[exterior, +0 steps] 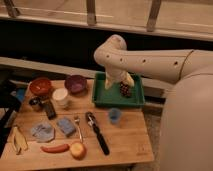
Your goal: Wipe table surface with eraser
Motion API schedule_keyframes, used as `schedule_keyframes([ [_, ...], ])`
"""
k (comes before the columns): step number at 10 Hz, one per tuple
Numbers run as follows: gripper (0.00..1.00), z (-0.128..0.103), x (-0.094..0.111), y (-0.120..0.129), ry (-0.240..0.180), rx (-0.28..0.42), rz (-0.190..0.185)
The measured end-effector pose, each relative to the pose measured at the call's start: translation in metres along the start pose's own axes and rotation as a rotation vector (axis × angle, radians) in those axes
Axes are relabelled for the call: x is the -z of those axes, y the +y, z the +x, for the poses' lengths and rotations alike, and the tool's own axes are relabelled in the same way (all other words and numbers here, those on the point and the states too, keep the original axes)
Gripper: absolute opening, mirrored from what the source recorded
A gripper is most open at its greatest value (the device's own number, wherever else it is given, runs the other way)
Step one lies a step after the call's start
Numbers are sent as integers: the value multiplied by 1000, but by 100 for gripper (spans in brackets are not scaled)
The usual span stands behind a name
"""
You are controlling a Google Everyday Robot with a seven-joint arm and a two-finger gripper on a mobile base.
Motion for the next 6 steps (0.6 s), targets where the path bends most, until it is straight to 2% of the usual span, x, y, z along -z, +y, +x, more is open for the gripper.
schedule_keyframes([
  [1, 80, 1, 0, 1, -10, 13, 4],
  [2, 80, 1, 2, 7, -35, 55, -4],
  [5, 80, 0, 13, 61, -81, 198, -88],
  [6, 80, 2, 19, 91, -91, 258, -135],
])
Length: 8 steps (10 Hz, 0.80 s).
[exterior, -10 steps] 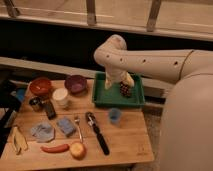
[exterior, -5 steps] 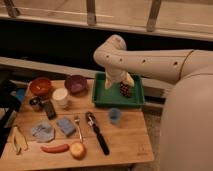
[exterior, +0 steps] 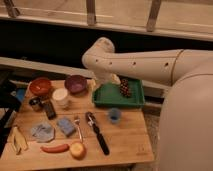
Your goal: Wipe table surface with eraser
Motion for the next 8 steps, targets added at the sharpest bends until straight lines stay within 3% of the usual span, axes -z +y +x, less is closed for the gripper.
schedule_keyframes([
  [3, 80, 3, 14, 104, -28, 194, -133],
  [8, 80, 4, 14, 107, -25, 202, -136],
])
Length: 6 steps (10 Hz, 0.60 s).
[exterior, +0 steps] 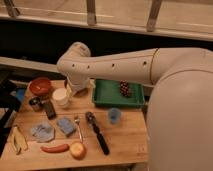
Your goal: Wipe table surface with eraser
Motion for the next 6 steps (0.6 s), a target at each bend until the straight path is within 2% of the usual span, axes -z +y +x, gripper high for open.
schedule_keyframes([
  [1, 80, 2, -4, 1, 7, -1, -9],
  [2, 80, 2, -15, 16, 26, 13, -37],
  [3, 80, 1, -21, 25, 33, 25, -47],
  [4, 80, -4, -64, 108, 104, 143, -145],
  [6, 80, -2, -79, 151, 119, 221, -195],
])
